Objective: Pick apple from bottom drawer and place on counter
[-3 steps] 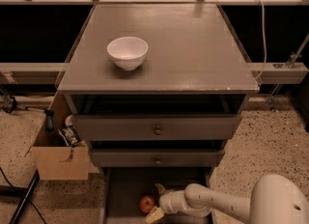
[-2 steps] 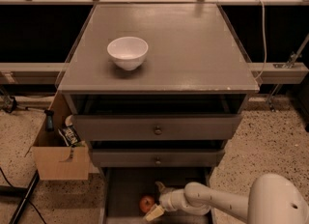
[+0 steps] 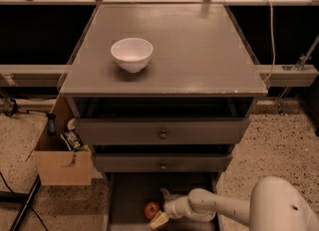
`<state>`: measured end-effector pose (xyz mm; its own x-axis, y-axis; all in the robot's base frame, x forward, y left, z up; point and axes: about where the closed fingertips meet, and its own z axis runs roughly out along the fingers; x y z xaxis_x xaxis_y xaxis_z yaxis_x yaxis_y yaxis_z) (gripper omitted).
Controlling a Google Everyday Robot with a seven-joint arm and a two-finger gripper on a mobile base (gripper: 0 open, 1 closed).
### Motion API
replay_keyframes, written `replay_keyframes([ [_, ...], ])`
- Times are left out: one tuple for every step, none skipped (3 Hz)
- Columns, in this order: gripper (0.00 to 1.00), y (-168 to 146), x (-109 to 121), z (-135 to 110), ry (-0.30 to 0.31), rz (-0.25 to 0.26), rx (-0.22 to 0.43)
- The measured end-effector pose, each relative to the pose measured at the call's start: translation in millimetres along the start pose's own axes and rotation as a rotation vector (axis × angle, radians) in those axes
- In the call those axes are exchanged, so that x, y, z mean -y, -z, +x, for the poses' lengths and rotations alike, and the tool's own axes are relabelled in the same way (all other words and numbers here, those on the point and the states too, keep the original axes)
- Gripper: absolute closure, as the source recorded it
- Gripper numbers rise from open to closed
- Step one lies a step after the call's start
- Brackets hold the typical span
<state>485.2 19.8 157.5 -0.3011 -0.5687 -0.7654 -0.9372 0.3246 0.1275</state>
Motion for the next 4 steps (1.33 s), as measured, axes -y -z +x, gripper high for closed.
replay_keyframes([
  [0.00,-7.3,-10.0,14.0,-0.012,-0.006,-0.017],
  [0.00,-15.6,-9.5,16.8,-0.028,-0.017,-0.026],
  [0.18,-15.7,-9.4,16.8,-0.028,-0.017,-0.026],
  [0.42,-15.7,-9.5,16.7,-0.028,-0.017,-0.026],
])
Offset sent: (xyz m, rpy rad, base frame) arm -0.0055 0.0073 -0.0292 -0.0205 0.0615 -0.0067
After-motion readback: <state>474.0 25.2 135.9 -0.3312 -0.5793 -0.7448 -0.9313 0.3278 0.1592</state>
